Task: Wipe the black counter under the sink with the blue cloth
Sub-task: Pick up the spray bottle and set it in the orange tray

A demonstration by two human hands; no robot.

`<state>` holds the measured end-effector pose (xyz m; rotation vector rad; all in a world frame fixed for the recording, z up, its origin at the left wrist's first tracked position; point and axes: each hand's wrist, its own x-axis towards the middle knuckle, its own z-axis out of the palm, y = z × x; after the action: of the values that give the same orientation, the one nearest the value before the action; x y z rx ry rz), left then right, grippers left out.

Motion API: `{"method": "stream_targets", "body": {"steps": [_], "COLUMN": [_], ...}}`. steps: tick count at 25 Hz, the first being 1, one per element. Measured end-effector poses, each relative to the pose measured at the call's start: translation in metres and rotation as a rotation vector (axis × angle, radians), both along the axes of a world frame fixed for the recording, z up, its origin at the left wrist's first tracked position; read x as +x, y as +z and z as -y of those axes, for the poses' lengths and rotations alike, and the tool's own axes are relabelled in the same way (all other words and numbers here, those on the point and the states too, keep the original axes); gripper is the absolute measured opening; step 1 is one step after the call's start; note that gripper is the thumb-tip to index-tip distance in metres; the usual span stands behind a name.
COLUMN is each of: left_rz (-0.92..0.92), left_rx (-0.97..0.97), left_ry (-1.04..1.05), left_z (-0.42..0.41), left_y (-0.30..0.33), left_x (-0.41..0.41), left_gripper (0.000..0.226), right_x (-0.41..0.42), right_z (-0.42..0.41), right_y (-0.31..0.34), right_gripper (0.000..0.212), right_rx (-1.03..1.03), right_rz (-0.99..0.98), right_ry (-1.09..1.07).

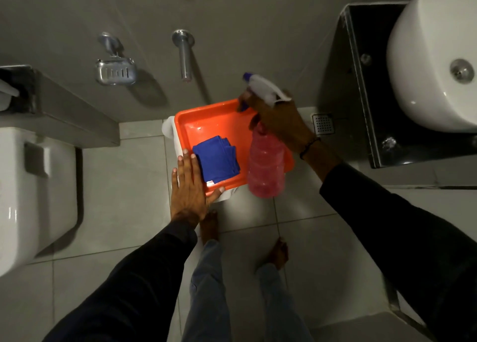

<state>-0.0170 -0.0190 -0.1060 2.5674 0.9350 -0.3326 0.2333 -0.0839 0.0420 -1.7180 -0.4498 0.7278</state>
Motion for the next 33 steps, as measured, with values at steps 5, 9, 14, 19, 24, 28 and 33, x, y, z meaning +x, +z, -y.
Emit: {"method": "stream_targets", "body": {"steps": [5, 9, 14, 19, 24, 28, 33], "left_rz": [-0.003, -0.009, -0.014, -0.015, -0.017, -0.017, 0.011], "left_rx": [-0.010, -0.009, -0.021, -0.029, -0.032, -0.023, -0.031], "left_ry": [0.012, 0.025, 0.016, 0.020, 0.028, 0.024, 0.024], "left_z": [0.001, 0.000, 0.000, 0.001, 0.001, 0.001, 0.001], "left_y": [-0.003, -0.006, -0.005, -0.003, -0.002, -0.003, -0.002], "left_x": [0.000, 0.000, 0.001, 0.001, 0.002, 0.002, 0.000], "left_gripper": [0.113, 0.113, 0.114, 0.114, 0.115, 0.115, 0.114], "right_x": [-0.048, -0.064, -0.062, -0.066, -0.067, -0.066, -0.043], "right_z": [0.027, 0.039, 0.048, 0.056, 0.061, 0.065, 0.055], "right_y": [-0.045, -0.078, -0.095, -0.103, -0.106, -0.103, -0.063], "right_gripper": [0.036, 0.044, 0.053, 0.052, 0.051, 0.055, 0.054], "right_rx": [-0.519, -0.808, -0.947, -0.896, -0.814, -0.807, -0.704], "right_rz": [0.137, 0.328, 0.373, 0.391, 0.399, 0.381, 0.361], "right_ry": [0.363, 0.475, 0.548, 0.471, 0.409, 0.367, 0.356]}}
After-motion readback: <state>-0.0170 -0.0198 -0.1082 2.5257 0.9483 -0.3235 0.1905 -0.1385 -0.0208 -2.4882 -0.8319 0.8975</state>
